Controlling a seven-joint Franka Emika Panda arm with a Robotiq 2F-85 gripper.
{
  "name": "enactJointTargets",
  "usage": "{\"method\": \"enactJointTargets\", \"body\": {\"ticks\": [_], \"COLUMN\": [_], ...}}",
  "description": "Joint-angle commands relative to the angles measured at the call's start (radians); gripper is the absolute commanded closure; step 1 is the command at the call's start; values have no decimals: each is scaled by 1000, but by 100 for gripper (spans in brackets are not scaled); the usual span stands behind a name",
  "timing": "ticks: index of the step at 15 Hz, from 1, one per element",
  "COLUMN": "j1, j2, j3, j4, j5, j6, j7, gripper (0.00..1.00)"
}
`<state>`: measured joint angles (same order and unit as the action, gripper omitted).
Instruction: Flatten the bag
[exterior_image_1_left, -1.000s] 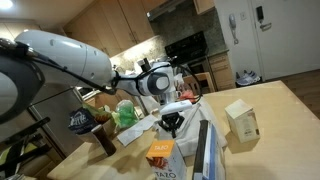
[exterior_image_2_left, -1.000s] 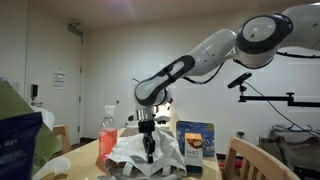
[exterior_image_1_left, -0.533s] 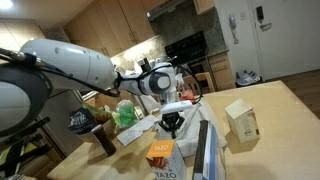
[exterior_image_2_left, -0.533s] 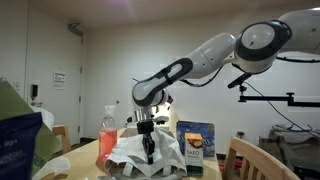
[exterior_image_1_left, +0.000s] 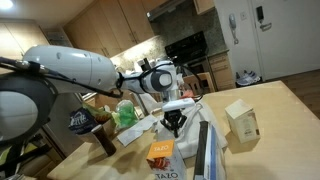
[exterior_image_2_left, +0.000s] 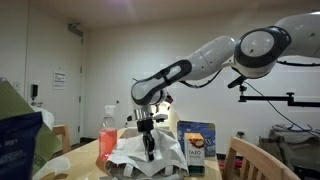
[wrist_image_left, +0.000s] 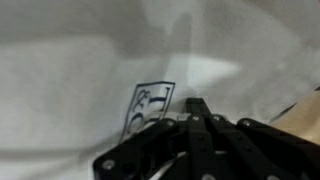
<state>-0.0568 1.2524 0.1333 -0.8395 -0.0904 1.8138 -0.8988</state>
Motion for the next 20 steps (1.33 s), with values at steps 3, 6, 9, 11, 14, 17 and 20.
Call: {"method": "enactJointTargets", "body": {"ticks": [3, 6, 9, 11, 14, 17, 20], "j1": [7, 27, 36, 35, 37, 38, 39], "j2": [-128, -205, -229, -218, -195, -169, -149], "j3": [-75, -110, -117, -113, -108, -105, -104], "j4": [26, 26, 32, 30, 11, -13, -37], "j5": [-72, -130, -154, -147, -137, -133, -131], "j6": [34, 64, 66, 68, 69, 71, 73], "j7": [26, 31, 37, 44, 63, 78, 94], "gripper": [100, 100, 100, 100, 100, 100, 100]}}
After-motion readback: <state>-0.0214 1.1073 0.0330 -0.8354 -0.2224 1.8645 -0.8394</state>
